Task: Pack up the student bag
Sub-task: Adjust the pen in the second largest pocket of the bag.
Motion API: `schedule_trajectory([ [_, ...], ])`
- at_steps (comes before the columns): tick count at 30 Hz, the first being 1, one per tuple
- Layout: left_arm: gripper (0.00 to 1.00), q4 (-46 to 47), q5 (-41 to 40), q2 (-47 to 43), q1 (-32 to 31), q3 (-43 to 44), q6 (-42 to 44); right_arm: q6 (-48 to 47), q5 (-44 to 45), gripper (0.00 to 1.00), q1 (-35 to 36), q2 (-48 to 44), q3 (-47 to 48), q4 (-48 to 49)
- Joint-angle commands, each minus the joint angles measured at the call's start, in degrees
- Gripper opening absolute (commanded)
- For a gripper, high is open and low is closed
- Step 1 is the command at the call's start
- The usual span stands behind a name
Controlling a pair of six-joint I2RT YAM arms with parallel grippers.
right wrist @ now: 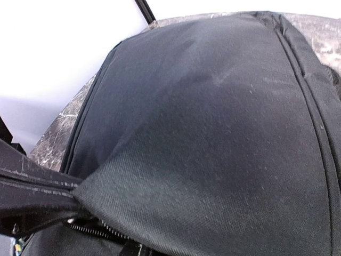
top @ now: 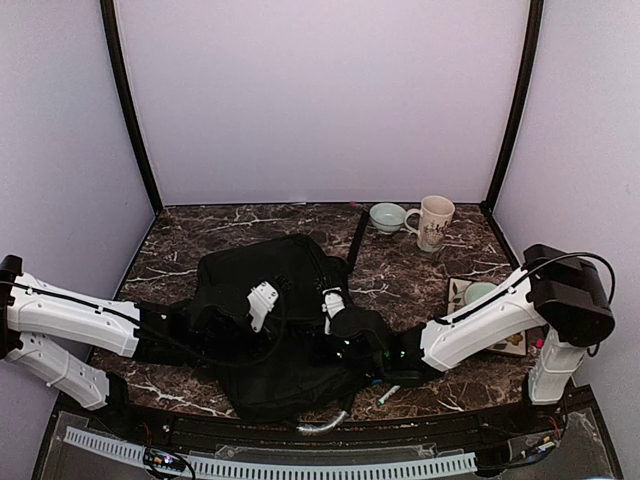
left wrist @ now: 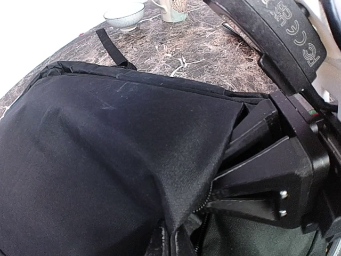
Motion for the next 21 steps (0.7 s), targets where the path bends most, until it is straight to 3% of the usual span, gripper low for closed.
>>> schedule_trajectory([
  [1,0.00,4.37,5.14,0.42,-1.27,0.54,-0.64,-4.69,5.25,0.19,-1.09,4.52,-0.02,1.63],
  [10,0.00,-1.11,-7.52,5.38,-0.67,2.08,-2.36,-5.83,-3.39,0.21,-0.87,-0.33,-6.29,6.77],
  [21,0.00,-9.15,-14.07,4.77,1.26,2.18,-4.21,-5.45,-5.04,0.31,1.26,-16.95,-13.11,-0.99],
])
